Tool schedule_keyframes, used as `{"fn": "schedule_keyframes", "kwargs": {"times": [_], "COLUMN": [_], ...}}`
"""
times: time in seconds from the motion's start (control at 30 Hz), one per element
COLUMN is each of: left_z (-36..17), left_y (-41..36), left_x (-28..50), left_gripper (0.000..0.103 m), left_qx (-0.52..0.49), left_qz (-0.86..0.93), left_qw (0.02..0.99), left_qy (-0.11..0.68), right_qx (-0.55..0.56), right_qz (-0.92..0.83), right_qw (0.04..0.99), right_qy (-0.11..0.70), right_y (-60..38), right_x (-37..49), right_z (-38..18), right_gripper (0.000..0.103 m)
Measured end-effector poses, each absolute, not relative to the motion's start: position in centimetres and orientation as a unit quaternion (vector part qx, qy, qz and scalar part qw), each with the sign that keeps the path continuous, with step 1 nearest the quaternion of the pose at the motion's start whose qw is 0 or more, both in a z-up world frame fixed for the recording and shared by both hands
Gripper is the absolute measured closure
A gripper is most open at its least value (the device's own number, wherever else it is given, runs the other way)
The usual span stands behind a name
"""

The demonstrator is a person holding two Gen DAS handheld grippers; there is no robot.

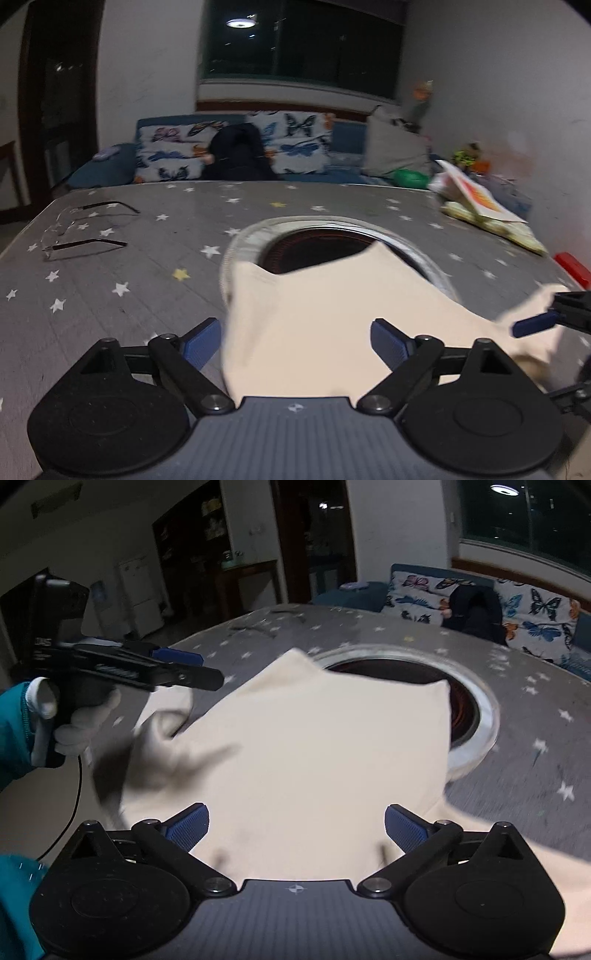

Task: Fold clothes
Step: 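Release the sweatshirt and smooth it flat with both grippers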

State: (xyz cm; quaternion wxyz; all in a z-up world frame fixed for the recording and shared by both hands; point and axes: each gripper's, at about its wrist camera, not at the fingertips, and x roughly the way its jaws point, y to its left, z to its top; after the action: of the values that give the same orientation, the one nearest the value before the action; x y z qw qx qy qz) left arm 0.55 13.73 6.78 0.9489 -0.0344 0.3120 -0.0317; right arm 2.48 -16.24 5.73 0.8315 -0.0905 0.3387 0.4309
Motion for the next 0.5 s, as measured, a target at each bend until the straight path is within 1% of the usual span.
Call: {"fn": "schedule_keyframes", "kwargs": {"times": [0.23, 0.3, 0.37, 0.43, 0.47, 0.5], "left_z": [5.2, 4.6, 4.1, 3.7, 3.5, 3.4], "left_y": [14.3, 14.5, 14.5, 14.4, 14.4, 14.3], "left_x": [5.4, 6.2, 6.9, 7.4, 7.5, 7.5], "left_gripper": [0.012, 0.019, 0.021, 0.031, 0.039, 0.052], "left_qx": [-0.042, -0.044, -0.046, -0.05, -0.052, -0.053], "left_qz": [-0.009, -0.006, -0.002, -0.002, -0.004, -0.006], "left_qw": [0.94, 0.939, 0.937, 0.936, 0.936, 0.936], "left_qy": [0.337, 0.342, 0.347, 0.348, 0.349, 0.349], "right_qx": [-0.06, -0.046, -0.031, -0.025, -0.025, -0.024], "right_qz": [0.383, 0.37, 0.362, 0.358, 0.357, 0.356], "right_qw": [0.854, 0.859, 0.861, 0.863, 0.863, 0.863], "right_qy": [0.348, 0.351, 0.355, 0.357, 0.358, 0.359], "right_y": [-15.9, -16.1, -16.2, -16.3, -16.3, -16.2], "right_x": [7.9, 9.1, 10.0, 10.6, 10.8, 11.0], "right_z": [5.9, 5.8, 5.6, 5.2, 5.0, 4.8], "right_gripper": [0.0, 0.0, 0.0, 0.0, 0.0, 0.0]}}
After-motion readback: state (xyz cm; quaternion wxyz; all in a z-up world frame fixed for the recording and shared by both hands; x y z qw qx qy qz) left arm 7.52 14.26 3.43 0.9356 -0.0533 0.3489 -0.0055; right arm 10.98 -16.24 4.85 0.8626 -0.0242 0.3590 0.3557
